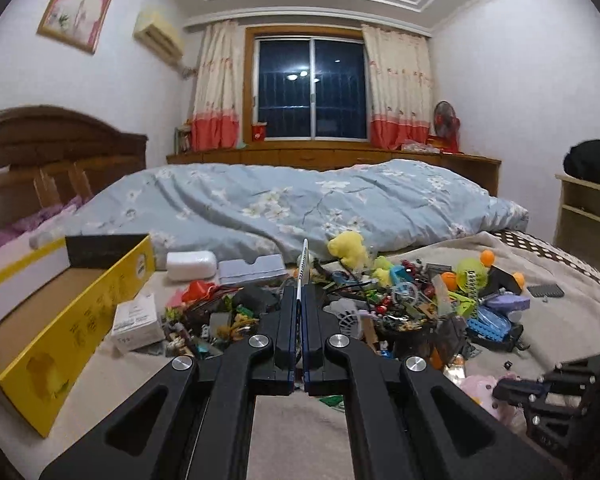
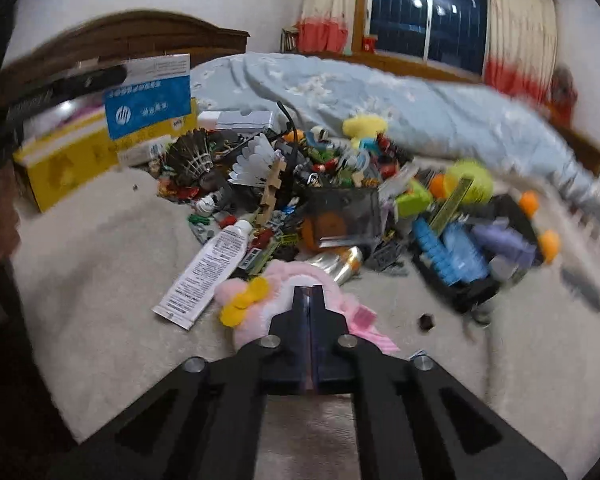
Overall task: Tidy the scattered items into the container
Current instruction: 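Lift the pink plush toy with the right tool while the left tool holds the card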
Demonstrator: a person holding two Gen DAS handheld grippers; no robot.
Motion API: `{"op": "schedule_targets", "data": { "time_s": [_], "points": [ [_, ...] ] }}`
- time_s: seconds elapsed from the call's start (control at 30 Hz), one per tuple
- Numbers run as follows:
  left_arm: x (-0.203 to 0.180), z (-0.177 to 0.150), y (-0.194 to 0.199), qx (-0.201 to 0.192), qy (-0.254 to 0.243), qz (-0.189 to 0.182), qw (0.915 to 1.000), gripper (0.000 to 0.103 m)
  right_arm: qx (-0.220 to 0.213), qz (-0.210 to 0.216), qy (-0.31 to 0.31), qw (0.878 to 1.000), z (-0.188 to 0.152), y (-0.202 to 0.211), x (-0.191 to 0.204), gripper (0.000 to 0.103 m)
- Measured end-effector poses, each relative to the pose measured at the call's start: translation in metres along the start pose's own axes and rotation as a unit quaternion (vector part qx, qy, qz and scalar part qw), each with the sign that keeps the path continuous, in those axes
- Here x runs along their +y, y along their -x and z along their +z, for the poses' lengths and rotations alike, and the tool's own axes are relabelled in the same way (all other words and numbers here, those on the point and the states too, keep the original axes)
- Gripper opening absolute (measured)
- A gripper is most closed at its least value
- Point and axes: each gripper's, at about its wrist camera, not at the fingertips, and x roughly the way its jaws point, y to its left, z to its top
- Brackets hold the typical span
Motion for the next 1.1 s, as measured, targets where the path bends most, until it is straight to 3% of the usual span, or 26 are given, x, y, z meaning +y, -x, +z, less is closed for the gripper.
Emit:
{"op": "schedule_targets", "data": {
  "time_s": [0.17, 0.3, 0.37, 0.4, 0.43, 0.5, 0.63, 0.77, 0.83, 0.87, 1.1],
  "points": [
    [0.006, 0.001, -0.001, 0.003, 0.012, 0.002, 0.9999, 0.003, -0.025, -0.02, 0.014, 0.999, 0.005, 0.01, 0.003, 0.0],
    [0.004, 0.001, -0.001, 0.001, 0.004, 0.001, 1.0, 0.003, -0.103, -0.017, -0.009, 0.994, 0.012, 0.035, -0.008, 0.0],
    [0.003, 0.001, -0.003, 0.005, 0.003, -0.003, 1.0, 0.003, -0.096, -0.01, -0.014, 0.995, 0.013, 0.031, -0.01, 0.005],
    [0.002, 0.001, -0.004, 0.007, 0.005, -0.005, 0.9999, 0.003, -0.08, -0.009, -0.012, 0.997, 0.012, 0.025, -0.008, 0.022],
    [0.002, 0.001, -0.004, 0.01, 0.007, -0.008, 0.9999, 0.003, -0.063, -0.015, -0.001, 0.998, 0.011, 0.017, -0.003, 0.054],
    [0.001, 0.001, -0.006, 0.012, 0.007, -0.01, 0.9999, 0.003, -0.05, -0.018, 0.026, 0.998, 0.008, 0.01, 0.007, 0.08],
    [-0.001, 0.001, -0.006, 0.014, 0.005, -0.012, 0.9998, 0.003, 0.003, -0.034, 0.071, 0.997, 0.001, -0.015, 0.024, 0.08],
    [0.0, 0.0, -0.007, 0.02, 0.007, -0.016, 0.9997, 0.003, 0.041, -0.056, 0.05, 0.996, -0.006, -0.035, 0.015, 0.078],
    [0.001, 0.001, -0.008, 0.023, 0.012, -0.019, 0.9995, 0.003, 0.024, -0.044, 0.009, 0.999, -0.003, -0.03, 0.004, 0.054],
    [0.002, 0.001, -0.008, 0.024, 0.014, -0.019, 0.9994, 0.003, 0.016, -0.037, -0.007, 0.999, -0.001, -0.026, -0.001, 0.051],
    [0.007, 0.0, -0.013, 0.041, 0.021, -0.016, 0.9988, 0.003, -0.04, 0.0, -0.048, 0.998, 0.007, 0.002, -0.012, 0.046]
  ]
}}
